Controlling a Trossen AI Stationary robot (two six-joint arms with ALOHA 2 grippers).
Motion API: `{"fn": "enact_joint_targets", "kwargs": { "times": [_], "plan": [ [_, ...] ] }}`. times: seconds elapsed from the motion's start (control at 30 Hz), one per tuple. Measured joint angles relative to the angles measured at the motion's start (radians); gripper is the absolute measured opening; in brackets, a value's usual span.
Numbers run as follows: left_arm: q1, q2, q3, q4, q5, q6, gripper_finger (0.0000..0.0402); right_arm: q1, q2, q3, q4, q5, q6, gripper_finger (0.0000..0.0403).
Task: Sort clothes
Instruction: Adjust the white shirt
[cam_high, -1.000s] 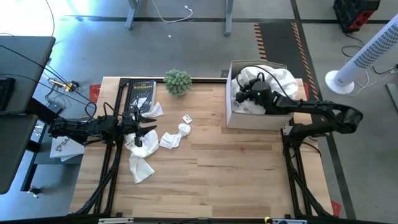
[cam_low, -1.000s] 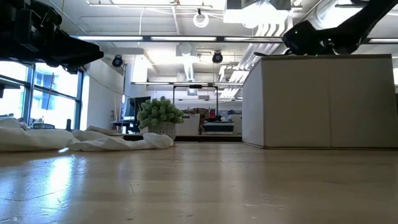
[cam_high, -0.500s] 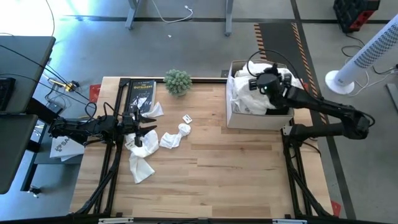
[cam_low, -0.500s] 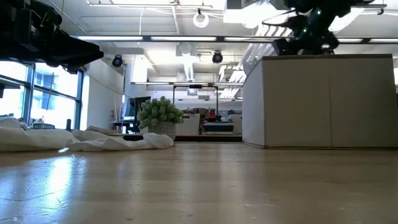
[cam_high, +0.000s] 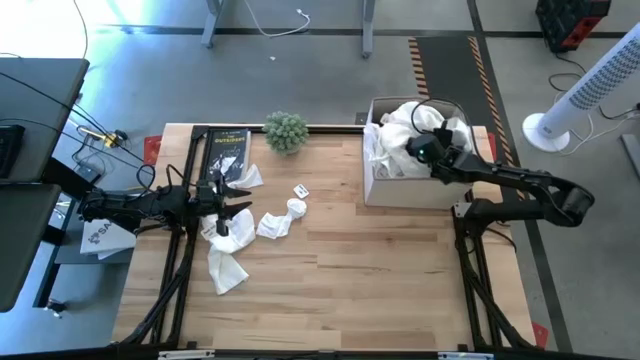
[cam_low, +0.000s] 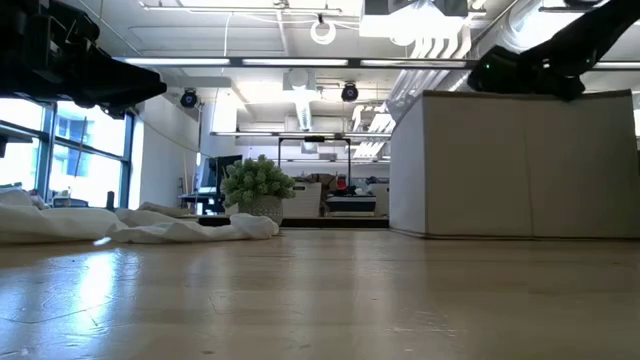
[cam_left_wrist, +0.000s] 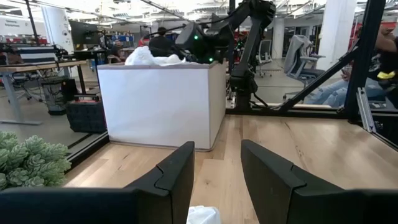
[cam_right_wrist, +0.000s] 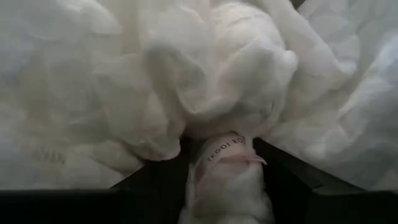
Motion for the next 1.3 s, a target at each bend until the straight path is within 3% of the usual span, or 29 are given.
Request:
{"fn": "enact_joint_targets", "kwargs": {
  "times": [0.23,0.5,0.57,0.67,0.83,1.0,1.3],
  "plan": [
    [0.000,0.000,0.000,0.000,0.000,0.000,0.0131,0.041,-0.069,0.070,-0.082,-0.040,-0.157,0.0171],
    [0.000,0.000,0.000,-0.001,0.000,0.000,0.0131,0.073,-0.101,0.417,-0.545,-0.156,-0.116,0.0171],
    [0.000,0.000,0.000,-0.001,0.000,0.000,0.0131,0.079,-0.091,0.490,-0.602,-0.130,-0.118,0.0171],
    [0.000,0.000,0.000,-0.001,0.000,0.000,0.0131,0.094,-0.082,0.543,-0.609,0.011,-0.152,0.0171],
    [0.000,0.000,0.000,-0.001,0.000,0.000,0.0131,0.084,-0.065,0.510,-0.605,0.232,-0.163,0.0171],
    [0.000,0.000,0.000,0.000,0.000,0.000,0.0131,0.055,-0.012,0.373,-0.573,0.194,-0.081,0.0171],
    [0.000,0.000,0.000,0.000,0.000,0.000,0.0131,0.078,0.103,0.138,-0.187,0.204,-0.099,0.0171]
  ]
}}
